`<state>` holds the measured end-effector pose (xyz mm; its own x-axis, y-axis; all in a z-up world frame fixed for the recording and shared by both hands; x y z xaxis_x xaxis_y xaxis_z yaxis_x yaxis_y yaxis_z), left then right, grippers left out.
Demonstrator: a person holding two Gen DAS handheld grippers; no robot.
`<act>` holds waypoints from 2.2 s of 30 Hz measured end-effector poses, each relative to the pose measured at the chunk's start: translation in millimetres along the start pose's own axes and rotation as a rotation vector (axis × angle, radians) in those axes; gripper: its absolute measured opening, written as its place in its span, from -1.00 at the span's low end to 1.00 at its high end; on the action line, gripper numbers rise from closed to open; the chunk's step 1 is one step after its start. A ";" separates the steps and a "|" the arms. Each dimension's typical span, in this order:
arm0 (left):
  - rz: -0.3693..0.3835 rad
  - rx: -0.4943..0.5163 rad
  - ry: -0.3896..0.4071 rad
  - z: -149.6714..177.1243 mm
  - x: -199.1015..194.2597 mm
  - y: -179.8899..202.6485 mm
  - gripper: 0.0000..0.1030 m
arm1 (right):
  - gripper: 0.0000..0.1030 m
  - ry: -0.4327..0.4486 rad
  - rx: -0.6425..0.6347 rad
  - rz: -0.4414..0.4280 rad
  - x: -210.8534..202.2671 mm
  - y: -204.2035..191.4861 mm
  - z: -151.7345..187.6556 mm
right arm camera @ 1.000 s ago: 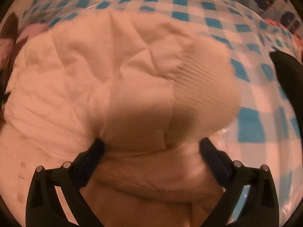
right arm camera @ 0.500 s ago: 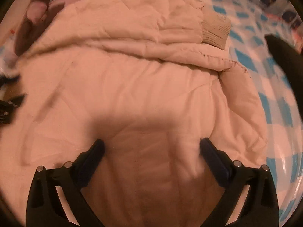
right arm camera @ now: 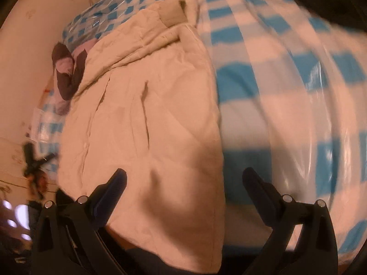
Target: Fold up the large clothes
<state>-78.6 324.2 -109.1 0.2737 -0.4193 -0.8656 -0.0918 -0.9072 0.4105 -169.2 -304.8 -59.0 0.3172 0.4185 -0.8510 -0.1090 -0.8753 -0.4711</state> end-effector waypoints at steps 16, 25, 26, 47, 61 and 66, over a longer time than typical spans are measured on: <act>0.075 0.005 -0.137 59.1 42.9 40.0 0.81 | 0.89 -0.090 0.126 -0.344 0.0 6.8 62.4; 0.194 -0.133 -0.045 57.1 35.6 25.1 0.44 | 0.88 -0.100 0.194 -0.504 8.5 21.5 66.4; 0.198 -0.141 -0.059 58.5 39.0 25.0 -0.01 | 0.83 -0.090 0.184 -0.503 8.1 20.5 67.3; 0.344 0.051 0.160 79.2 -82.8 93.8 -0.82 | -0.79 0.175 0.028 -0.657 -95.2 -9.9 96.6; 0.172 -0.069 -0.044 82.2 -7.2 36.2 0.12 | 0.13 -0.101 0.072 -0.406 -13.4 16.6 111.5; 0.168 0.003 -0.085 88.8 7.1 44.9 -0.67 | -0.71 -0.075 0.077 -0.497 -7.2 8.5 114.1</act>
<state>-165.8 277.6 -122.3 0.1727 -0.5661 -0.8060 -0.1322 -0.8243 0.5506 -279.9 -287.5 -83.3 0.2805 0.7985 -0.5326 -0.0320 -0.5468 -0.8366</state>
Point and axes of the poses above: each gripper's, at about its wrist camera, not at the fingertips, and x roughly the way its jaws point, y to its right, z to its underside, the point moved 5 cm from there along x, roughly the way its jaws point, and after that the axes turned 3 degrees about -x, right-handed, at the moved point
